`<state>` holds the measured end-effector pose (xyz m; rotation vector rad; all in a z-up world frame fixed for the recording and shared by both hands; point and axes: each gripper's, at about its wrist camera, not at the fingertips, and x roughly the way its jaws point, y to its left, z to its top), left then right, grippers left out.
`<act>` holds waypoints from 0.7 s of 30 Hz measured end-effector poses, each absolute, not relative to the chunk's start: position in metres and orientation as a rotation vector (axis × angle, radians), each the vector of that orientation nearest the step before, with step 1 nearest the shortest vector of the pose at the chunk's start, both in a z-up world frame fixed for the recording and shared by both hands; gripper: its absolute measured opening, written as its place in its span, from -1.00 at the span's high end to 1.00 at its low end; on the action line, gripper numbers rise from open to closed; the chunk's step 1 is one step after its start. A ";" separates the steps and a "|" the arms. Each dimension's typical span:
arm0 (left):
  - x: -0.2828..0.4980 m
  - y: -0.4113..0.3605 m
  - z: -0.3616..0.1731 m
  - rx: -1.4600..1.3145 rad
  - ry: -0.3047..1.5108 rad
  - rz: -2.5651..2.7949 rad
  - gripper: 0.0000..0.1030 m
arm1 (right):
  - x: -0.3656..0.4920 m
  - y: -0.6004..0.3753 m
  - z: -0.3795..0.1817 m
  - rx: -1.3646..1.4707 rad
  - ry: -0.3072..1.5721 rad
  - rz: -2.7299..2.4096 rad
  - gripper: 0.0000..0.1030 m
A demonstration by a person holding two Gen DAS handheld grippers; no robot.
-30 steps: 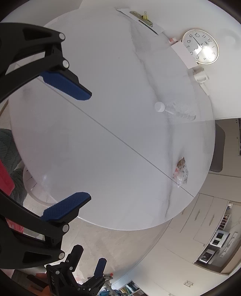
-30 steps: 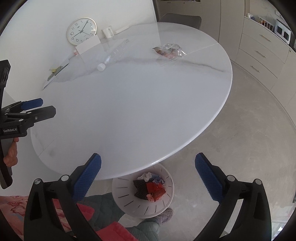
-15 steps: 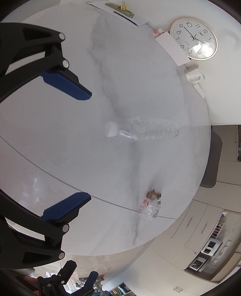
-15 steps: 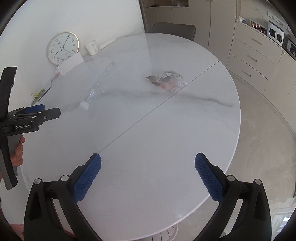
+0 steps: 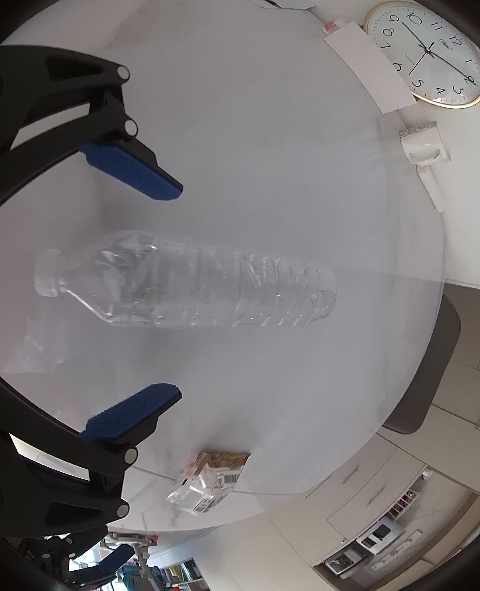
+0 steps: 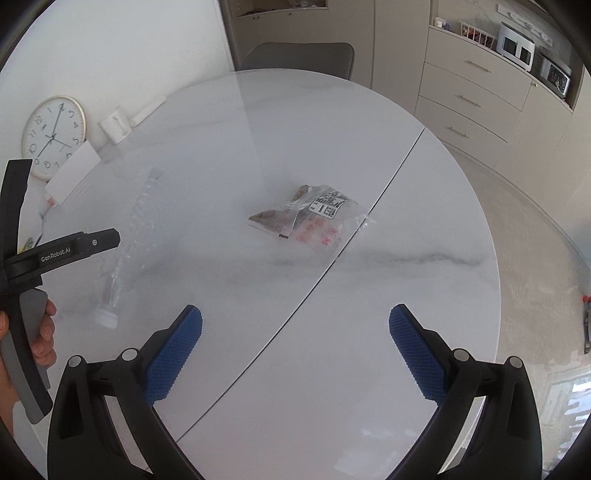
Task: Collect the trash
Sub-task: 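Reach to the table and grasp the clear plastic bottle with the left tool, then grasp the clear plastic snack bag with the right tool while the left tool holds the bottle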
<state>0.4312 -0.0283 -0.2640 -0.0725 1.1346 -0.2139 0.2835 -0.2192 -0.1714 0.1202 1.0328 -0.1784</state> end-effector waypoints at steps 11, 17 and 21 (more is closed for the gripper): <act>0.473 -0.050 -0.287 -0.033 1.189 -0.152 -0.84 | 0.365 -0.245 -0.195 0.202 1.039 -0.294 -0.96; 0.478 -0.055 -0.297 -0.005 1.236 -0.157 -0.54 | 0.386 -0.248 -0.209 0.177 1.058 -0.323 -0.96; 0.478 -0.052 -0.307 0.006 1.258 -0.163 -0.21 | 0.391 -0.248 -0.219 0.161 1.080 -0.320 -0.96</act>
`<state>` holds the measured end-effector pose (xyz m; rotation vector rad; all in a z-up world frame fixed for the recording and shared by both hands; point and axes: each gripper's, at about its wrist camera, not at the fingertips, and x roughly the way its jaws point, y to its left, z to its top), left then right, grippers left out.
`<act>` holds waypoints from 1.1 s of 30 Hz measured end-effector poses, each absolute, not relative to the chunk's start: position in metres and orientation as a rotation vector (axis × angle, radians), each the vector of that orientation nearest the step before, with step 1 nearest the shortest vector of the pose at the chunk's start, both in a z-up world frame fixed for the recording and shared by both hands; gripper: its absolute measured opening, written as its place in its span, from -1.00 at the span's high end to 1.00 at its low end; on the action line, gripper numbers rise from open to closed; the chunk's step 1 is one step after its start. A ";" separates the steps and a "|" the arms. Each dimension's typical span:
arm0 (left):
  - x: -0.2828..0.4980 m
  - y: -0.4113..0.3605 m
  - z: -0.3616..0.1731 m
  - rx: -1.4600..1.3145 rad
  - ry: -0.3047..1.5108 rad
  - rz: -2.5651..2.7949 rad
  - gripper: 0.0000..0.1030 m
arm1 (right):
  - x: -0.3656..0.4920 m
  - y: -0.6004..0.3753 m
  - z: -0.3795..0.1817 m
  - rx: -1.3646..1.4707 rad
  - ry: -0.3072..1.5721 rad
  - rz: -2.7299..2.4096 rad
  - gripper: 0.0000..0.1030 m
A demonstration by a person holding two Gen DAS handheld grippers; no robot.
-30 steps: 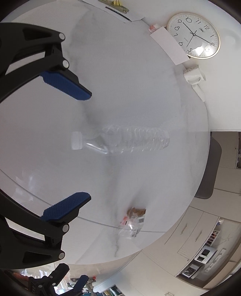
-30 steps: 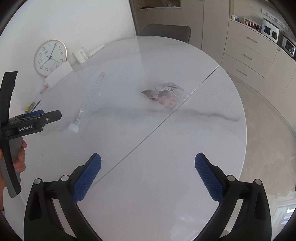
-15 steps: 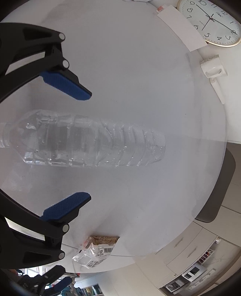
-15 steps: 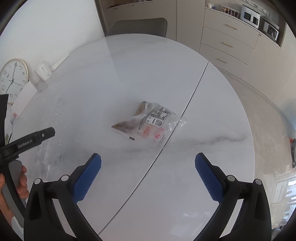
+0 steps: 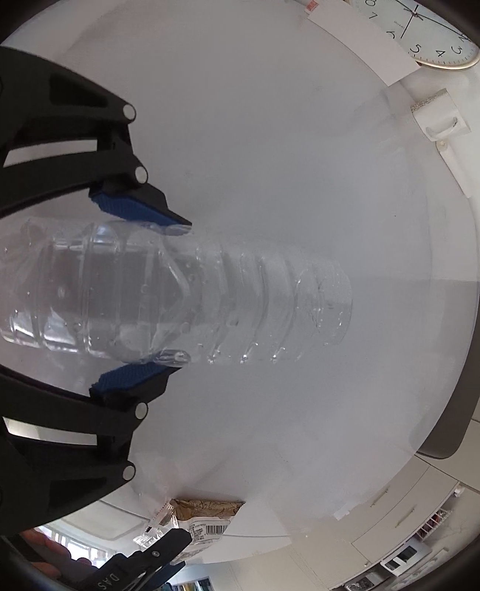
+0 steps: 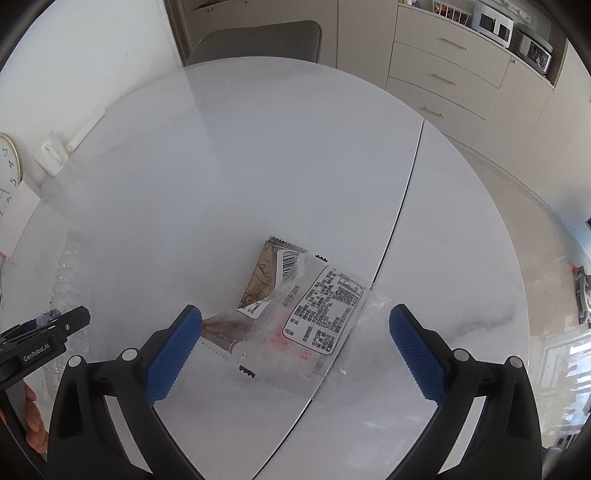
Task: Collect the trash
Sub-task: 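Grasp the clear plastic snack bag with the right tool while the left tool holds the bottle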
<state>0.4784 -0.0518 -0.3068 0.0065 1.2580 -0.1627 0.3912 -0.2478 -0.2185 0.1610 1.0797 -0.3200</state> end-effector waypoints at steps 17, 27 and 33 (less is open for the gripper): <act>0.455 -0.034 -0.307 -0.018 1.235 -0.234 -0.19 | 0.422 -0.243 -0.244 0.141 1.169 -0.362 -0.95; 0.451 -0.026 -0.306 -0.029 1.248 -0.260 -0.19 | 0.408 -0.231 -0.247 0.082 1.179 -0.294 -0.25; 0.457 -0.019 -0.302 -0.048 1.244 -0.281 -0.19 | 0.391 -0.228 -0.237 0.115 1.166 -0.252 -0.22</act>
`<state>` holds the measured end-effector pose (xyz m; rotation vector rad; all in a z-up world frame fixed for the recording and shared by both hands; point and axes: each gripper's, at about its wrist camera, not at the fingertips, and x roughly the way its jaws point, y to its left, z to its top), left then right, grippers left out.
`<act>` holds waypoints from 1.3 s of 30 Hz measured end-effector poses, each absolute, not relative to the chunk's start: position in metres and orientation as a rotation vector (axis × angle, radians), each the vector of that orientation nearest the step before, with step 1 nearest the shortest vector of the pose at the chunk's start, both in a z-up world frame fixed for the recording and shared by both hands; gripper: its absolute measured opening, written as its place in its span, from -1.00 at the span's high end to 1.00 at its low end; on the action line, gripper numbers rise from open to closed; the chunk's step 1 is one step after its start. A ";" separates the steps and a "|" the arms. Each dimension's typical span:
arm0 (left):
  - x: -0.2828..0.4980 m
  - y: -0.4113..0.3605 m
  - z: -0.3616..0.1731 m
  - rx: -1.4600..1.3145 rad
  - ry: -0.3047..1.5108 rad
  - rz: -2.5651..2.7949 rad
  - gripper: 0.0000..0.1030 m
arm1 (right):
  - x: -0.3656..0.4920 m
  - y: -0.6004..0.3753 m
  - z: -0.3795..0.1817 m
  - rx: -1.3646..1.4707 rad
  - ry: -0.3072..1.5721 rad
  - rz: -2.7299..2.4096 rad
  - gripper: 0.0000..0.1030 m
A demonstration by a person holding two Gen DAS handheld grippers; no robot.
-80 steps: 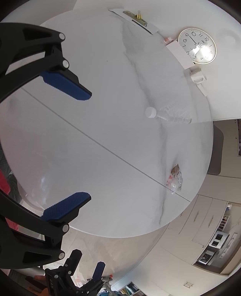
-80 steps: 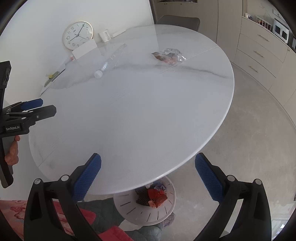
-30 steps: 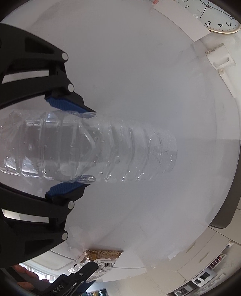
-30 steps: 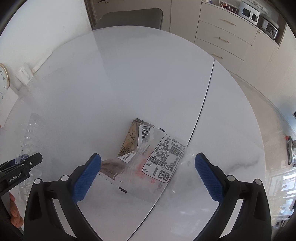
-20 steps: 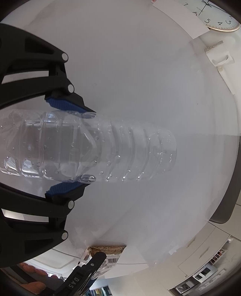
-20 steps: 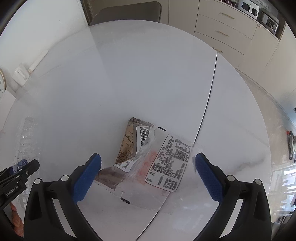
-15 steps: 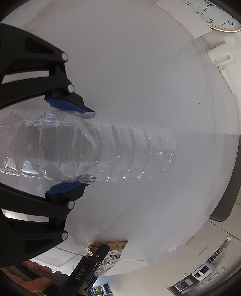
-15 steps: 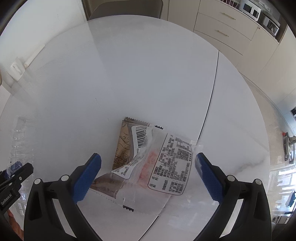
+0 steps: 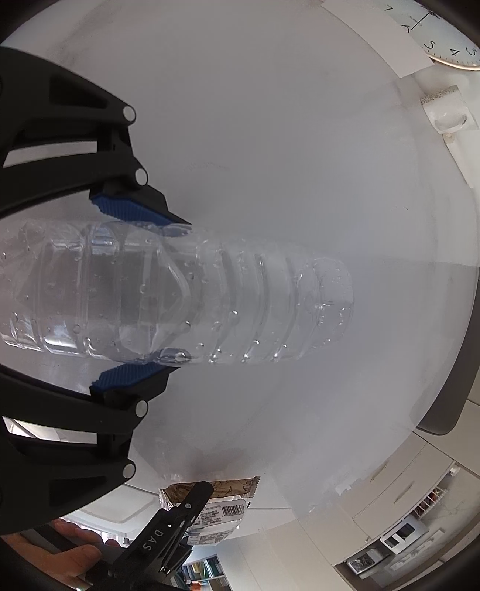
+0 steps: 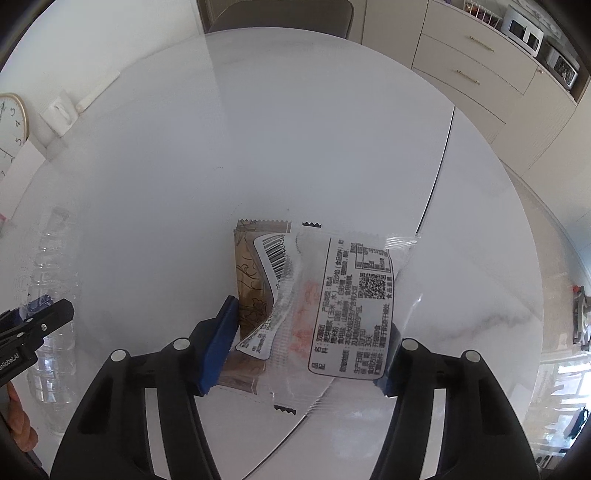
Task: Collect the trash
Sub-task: 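Grasp the clear plastic snack bag with the right tool while the left tool holds the bottle, then lift the bottle and snack bag and carry both over the wastebasket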
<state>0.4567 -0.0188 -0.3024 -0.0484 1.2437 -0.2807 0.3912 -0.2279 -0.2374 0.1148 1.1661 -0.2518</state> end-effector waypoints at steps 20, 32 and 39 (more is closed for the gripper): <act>0.371 0.011 -0.229 -0.053 1.077 -0.348 -0.19 | 0.295 -0.189 -0.160 0.116 1.060 -0.088 -0.22; 0.261 0.021 -0.200 -0.041 1.026 -0.338 -0.19 | 0.190 -0.164 -0.127 0.019 1.022 0.057 -0.22; 0.195 0.009 -0.188 -0.104 1.012 -0.279 -0.19 | 0.134 -0.176 -0.117 0.005 1.009 0.154 -0.22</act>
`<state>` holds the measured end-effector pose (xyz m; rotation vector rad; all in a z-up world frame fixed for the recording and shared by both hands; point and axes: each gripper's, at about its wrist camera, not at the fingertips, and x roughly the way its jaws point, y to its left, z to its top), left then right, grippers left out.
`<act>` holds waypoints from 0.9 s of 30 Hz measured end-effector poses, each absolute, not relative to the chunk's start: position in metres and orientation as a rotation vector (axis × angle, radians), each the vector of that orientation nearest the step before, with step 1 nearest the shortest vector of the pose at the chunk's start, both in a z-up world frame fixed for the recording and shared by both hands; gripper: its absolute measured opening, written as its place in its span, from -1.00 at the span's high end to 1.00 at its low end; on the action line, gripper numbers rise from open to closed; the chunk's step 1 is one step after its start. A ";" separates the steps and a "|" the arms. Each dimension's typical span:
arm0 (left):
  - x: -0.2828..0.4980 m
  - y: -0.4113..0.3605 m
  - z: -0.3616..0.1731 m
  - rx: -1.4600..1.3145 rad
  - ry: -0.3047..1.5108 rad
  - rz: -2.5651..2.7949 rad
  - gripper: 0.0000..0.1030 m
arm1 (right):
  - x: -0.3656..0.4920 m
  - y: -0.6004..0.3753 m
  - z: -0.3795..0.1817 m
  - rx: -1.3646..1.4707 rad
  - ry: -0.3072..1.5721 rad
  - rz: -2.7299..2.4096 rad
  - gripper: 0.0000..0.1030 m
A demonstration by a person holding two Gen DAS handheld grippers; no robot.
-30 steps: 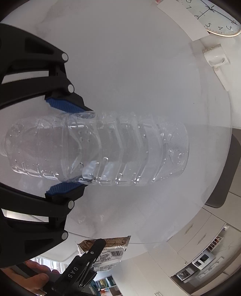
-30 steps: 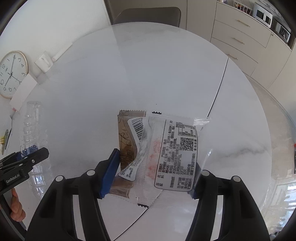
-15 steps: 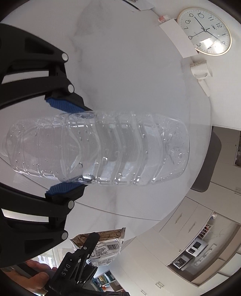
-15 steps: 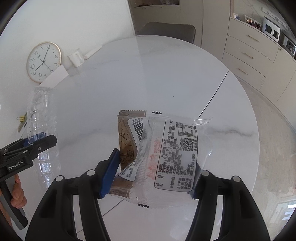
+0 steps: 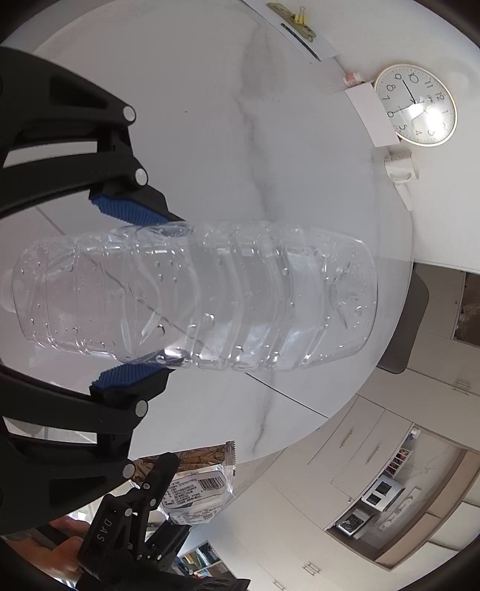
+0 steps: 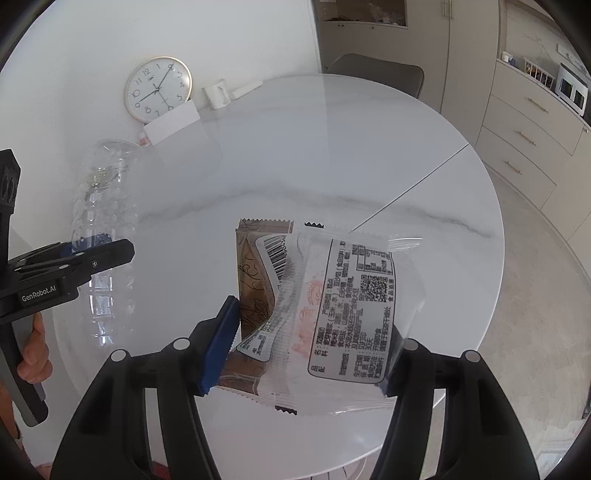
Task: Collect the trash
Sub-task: 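Lift the bottle and snack bag and carry both over the wastebasket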
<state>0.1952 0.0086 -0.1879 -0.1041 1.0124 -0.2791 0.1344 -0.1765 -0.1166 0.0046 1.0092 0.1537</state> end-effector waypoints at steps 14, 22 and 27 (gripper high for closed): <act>0.057 -0.053 -0.164 -0.164 0.986 -0.174 -0.19 | 0.033 -0.220 -0.092 -0.017 0.973 0.345 -0.22; 0.000 -0.083 -0.172 -0.150 1.028 -0.231 -0.19 | -0.013 -0.246 -0.110 -0.075 1.024 0.400 -0.22; -0.021 -0.083 -0.173 -0.139 1.031 -0.275 -0.19 | -0.048 -0.246 -0.143 -0.138 1.061 0.422 -0.25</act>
